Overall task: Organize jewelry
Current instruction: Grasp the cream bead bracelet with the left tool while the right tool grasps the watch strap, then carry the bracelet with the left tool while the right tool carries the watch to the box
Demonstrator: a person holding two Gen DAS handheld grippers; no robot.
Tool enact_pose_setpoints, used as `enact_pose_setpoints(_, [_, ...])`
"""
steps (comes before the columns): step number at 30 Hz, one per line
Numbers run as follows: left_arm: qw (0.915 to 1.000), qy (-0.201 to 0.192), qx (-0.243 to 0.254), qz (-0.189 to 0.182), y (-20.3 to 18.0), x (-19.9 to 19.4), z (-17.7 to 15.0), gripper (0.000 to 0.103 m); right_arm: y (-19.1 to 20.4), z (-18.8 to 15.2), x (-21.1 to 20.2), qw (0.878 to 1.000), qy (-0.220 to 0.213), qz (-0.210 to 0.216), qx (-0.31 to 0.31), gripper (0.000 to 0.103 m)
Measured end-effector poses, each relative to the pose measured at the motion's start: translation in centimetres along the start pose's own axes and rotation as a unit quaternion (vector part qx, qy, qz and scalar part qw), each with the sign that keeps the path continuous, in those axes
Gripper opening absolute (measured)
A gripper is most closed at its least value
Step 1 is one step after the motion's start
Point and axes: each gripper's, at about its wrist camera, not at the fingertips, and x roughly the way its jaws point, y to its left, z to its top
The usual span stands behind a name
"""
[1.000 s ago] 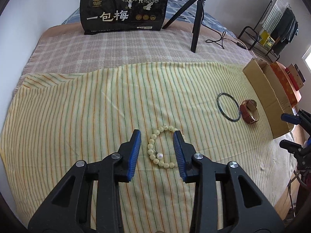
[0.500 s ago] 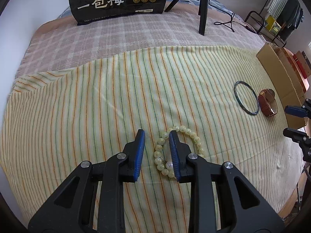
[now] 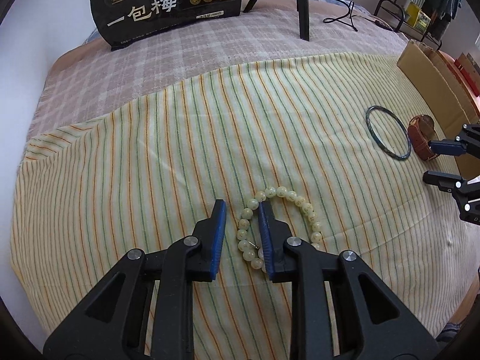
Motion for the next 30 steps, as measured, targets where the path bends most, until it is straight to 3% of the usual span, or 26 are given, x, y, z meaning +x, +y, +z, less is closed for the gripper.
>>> enact_pose_setpoints(6, [0.9994,-0.001,0.029,0.017,-0.9,-0.2,-0.3,0.017,0.0,-0.1,0.3,1.000,0.001,-0.002,-0.004,0.037])
enact_pose_setpoints(11, [0.9985,-0.006,0.046,0.027,-1.6,-0.2,-0.5,0.006,-0.2,-0.2,0.5,1.000,0.000,0.001,0.005,0.026])
enact_pose_setpoints(15, [0.9982,-0.019,0.045,0.036,-1.9,-0.1,-0.8,0.005,-0.5,-0.2,0.6,1.000,-0.001,-0.002,0.009,0.010])
enact_pose_setpoints(23, [0.9991,-0.041,0.004,0.006,-1.0,-1.4,-1.2,0.005,-0.6,-0.4,-0.3,1.000,-0.018,0.003,0.016,0.006])
enact_pose_setpoints(30, [0.9978,-0.066,0.000,-0.007,-1.9,-4.2,-0.6,0.005,-0.9,-0.9,-1.9,0.999,-0.036,0.017,0.029,0.006])
